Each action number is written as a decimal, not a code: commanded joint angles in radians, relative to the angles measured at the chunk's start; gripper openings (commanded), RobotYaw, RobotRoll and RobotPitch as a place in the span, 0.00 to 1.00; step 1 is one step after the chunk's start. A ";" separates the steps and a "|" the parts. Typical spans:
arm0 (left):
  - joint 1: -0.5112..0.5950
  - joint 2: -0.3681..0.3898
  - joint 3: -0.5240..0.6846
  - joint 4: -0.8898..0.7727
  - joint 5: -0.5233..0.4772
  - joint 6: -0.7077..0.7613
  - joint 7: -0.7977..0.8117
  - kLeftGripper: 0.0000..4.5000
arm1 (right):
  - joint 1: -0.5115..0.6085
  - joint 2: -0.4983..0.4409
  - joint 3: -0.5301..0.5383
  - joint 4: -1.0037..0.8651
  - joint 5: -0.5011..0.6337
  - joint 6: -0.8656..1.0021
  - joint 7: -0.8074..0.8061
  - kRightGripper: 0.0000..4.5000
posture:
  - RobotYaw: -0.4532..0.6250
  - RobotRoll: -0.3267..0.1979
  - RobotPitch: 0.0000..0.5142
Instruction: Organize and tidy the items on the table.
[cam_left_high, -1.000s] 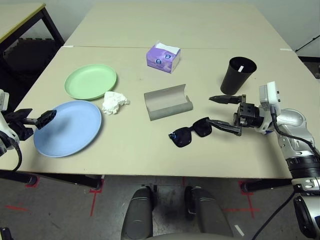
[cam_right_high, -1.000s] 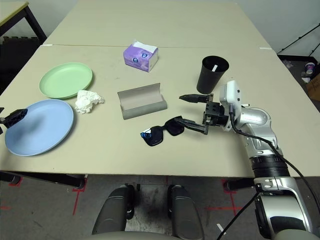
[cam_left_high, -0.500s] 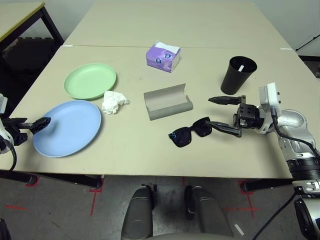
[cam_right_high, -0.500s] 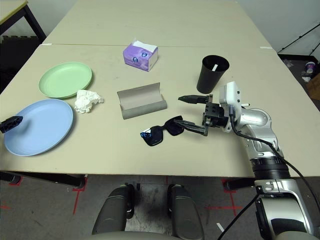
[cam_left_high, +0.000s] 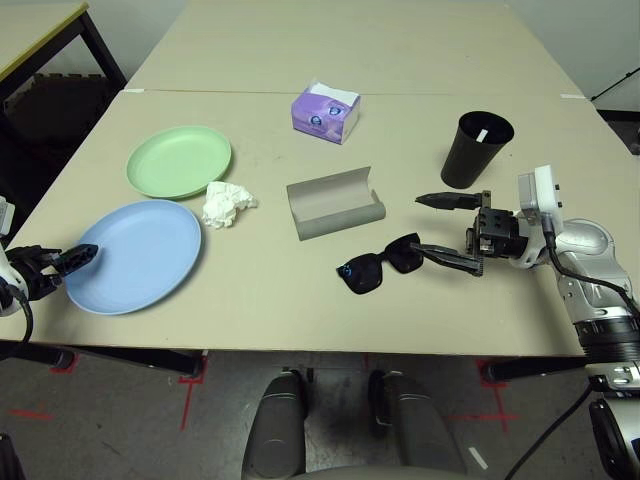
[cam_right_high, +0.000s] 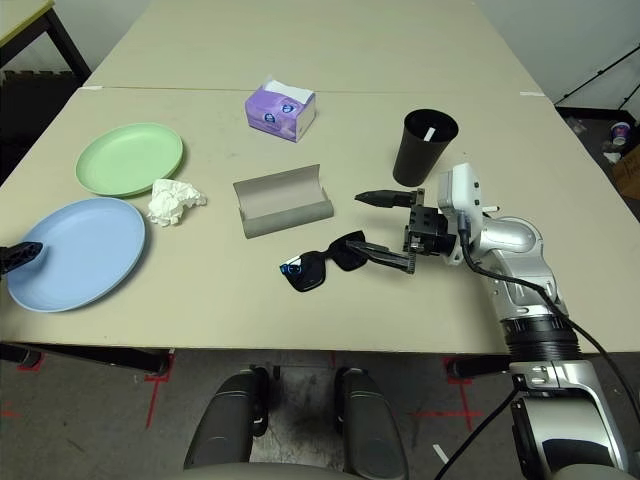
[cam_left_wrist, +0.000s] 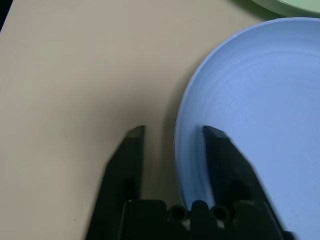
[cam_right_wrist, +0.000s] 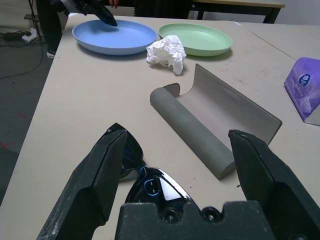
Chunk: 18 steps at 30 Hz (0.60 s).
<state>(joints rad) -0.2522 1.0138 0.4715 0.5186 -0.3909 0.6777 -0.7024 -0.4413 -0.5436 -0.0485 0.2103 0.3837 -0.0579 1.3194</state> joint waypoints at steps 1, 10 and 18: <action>0.016 0.005 -0.006 0.002 0.010 0.011 -0.013 0.18 | 0.007 -0.013 0.007 -0.013 0.004 0.002 -0.004 1.00 | 0.41 0.62 0.32; 0.012 0.010 -0.026 0.013 0.015 0.032 -0.047 0.01 | 0.003 -0.018 0.004 -0.018 0.007 0.002 -0.012 1.00 | 0.41 0.62 0.32; -0.031 0.003 0.023 -0.007 -0.043 0.127 -0.051 0.01 | 0.010 -0.020 0.005 -0.023 0.006 0.001 -0.014 1.00 | 0.41 0.62 0.31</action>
<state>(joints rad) -0.2767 1.0181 0.4930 0.5158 -0.4182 0.7650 -0.7487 -0.4423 -0.5509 -0.0486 0.2014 0.3841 -0.0574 1.3066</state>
